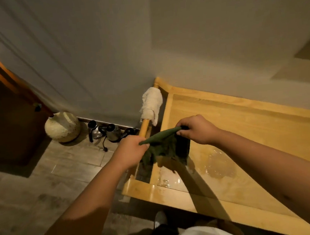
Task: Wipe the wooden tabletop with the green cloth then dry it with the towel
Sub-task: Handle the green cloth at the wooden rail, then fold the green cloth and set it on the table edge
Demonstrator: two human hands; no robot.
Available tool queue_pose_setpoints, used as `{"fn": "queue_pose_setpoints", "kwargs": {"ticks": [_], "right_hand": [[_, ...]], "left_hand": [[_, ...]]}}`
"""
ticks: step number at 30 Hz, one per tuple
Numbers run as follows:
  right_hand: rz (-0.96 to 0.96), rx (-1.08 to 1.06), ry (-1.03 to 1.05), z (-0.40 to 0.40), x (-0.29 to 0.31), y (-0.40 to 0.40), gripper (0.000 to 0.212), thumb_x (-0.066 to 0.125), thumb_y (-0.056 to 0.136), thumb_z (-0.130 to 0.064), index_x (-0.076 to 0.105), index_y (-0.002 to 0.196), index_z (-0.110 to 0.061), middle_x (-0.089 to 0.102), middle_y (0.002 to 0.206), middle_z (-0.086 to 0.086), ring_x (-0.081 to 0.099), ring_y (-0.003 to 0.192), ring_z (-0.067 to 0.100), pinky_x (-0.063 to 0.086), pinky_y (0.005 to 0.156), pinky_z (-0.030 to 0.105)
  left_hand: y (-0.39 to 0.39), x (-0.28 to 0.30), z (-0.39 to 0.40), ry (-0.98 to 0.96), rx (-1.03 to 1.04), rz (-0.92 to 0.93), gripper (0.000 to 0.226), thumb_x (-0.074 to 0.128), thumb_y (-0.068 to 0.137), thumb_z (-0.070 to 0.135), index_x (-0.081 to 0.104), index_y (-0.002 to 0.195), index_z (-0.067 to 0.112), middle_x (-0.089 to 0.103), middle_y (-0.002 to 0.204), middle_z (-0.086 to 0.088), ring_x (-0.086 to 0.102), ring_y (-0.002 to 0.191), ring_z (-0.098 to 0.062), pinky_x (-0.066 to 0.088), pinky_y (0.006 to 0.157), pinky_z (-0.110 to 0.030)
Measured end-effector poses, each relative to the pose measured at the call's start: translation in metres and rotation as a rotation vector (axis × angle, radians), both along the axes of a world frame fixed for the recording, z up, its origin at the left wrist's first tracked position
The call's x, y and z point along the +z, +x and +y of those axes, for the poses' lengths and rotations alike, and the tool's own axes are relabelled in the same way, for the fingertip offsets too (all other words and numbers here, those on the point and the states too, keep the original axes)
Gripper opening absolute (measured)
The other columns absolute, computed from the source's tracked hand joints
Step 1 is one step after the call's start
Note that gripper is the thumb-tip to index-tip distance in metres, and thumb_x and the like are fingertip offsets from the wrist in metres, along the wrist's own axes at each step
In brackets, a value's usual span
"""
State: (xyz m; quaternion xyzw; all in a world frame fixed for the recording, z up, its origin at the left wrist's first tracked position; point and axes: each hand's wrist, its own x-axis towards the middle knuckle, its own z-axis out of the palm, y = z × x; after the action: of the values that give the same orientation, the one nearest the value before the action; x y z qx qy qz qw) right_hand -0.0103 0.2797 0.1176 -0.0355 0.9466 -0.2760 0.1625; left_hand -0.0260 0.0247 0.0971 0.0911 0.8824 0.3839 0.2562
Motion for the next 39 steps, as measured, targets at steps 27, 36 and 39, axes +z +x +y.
{"fn": "queue_pose_setpoints", "kwargs": {"ticks": [27, 36, 39], "right_hand": [[-0.264, -0.625, -0.618, 0.237, -0.113, 0.404, 0.08, 0.077, 0.079, -0.044, 0.035, 0.146, -0.035, 0.019, 0.16, -0.006, 0.018, 0.145, 0.015, 0.023, 0.117, 0.044], [-0.331, -0.813, -0.865, 0.328, -0.138, 0.432, 0.009, 0.068, 0.088, -0.01, 0.065, 0.094, -0.015, 0.073, 0.092, 0.005, 0.069, 0.086, 0.019, 0.056, 0.076, 0.031], [-0.32, -0.968, -0.868, 0.329, -0.146, 0.422, 0.008, 0.064, 0.092, -0.009, 0.063, 0.097, -0.015, 0.069, 0.091, 0.009, 0.068, 0.085, 0.022, 0.059, 0.071, 0.033]], "left_hand": [[0.279, -0.059, 0.326, 0.325, -0.393, -0.505, 0.015, 0.063, 0.093, -0.001, 0.066, 0.1, 0.011, 0.071, 0.086, -0.006, 0.068, 0.082, -0.02, 0.055, 0.077, -0.033], [0.33, -0.116, 0.345, 0.643, 0.282, -0.865, 0.023, 0.052, 0.1, 0.005, 0.064, 0.117, 0.014, 0.077, 0.109, -0.01, 0.073, 0.1, -0.024, 0.061, 0.077, -0.039], [0.333, -0.134, 0.355, 0.555, 0.372, -0.822, 0.019, 0.051, 0.102, 0.008, 0.064, 0.115, 0.015, 0.074, 0.114, -0.012, 0.073, 0.098, -0.022, 0.06, 0.074, -0.037]]}}
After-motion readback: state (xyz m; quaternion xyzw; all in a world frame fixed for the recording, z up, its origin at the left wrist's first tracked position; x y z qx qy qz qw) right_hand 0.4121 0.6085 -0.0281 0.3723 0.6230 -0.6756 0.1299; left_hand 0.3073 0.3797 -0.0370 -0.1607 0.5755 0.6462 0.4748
